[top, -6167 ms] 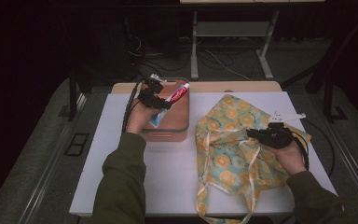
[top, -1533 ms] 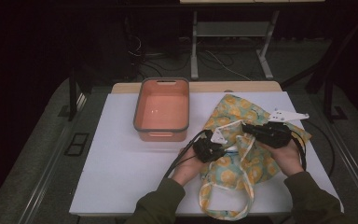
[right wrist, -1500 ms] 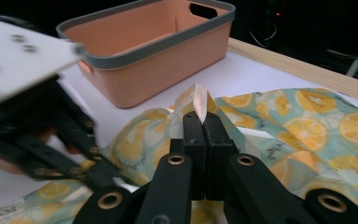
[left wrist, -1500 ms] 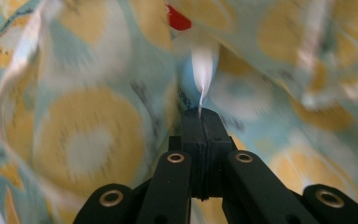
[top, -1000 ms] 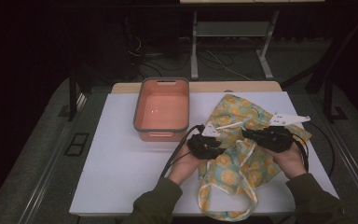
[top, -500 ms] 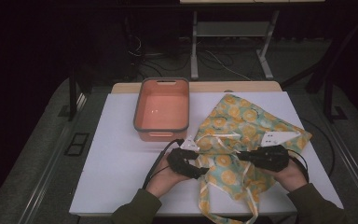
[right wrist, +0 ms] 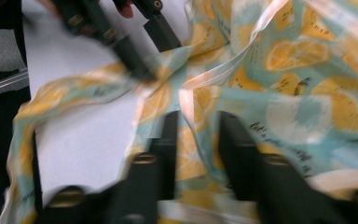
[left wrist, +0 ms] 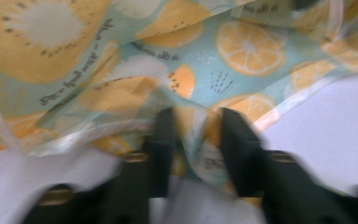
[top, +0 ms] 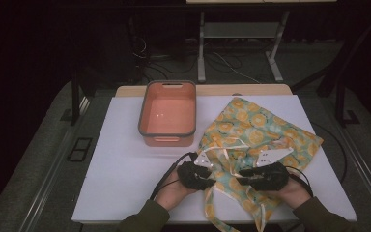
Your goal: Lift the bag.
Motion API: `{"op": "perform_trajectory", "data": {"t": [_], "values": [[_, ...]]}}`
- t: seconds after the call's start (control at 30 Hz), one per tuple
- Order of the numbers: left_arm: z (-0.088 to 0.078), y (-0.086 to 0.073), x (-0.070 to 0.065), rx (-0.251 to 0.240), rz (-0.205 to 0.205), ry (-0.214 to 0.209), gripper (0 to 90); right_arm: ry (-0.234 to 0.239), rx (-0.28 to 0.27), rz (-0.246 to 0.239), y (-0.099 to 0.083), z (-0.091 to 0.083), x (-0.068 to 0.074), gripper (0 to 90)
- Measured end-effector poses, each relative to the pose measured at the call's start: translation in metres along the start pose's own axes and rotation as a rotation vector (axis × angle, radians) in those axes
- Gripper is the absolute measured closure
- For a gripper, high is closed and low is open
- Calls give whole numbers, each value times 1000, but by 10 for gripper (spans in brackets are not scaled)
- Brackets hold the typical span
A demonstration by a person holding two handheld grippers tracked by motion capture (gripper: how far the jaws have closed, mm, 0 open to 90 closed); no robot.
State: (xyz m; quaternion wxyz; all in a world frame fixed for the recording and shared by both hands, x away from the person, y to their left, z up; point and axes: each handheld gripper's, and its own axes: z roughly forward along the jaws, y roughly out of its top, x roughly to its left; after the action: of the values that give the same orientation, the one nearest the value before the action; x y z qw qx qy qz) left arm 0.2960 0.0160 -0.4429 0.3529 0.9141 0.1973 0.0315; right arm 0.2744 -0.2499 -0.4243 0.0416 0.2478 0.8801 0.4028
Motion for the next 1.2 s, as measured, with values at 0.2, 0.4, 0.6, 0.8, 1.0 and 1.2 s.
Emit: {"op": "perform_trajectory", "data": {"t": [0.2,0.4,0.6,0.8,1.0,1.2], "values": [[-9,-3,8,-16,-27,6,891,26,29,7,-10,-1,16,402],[-28,-8,21,-64,-81,38,893,16,91,-18,-21,5,32,298],[-38,-15,29,-78,-113,64,894,-49,154,-115,-23,13,41,402],[-44,-16,32,-99,-132,76,894,-82,147,-109,-23,9,34,794],[-49,-17,36,-130,-149,72,893,-101,124,-62,-22,4,22,875],[-54,-14,40,-183,-162,74,894,-139,33,-37,-15,-8,5,881]]}}
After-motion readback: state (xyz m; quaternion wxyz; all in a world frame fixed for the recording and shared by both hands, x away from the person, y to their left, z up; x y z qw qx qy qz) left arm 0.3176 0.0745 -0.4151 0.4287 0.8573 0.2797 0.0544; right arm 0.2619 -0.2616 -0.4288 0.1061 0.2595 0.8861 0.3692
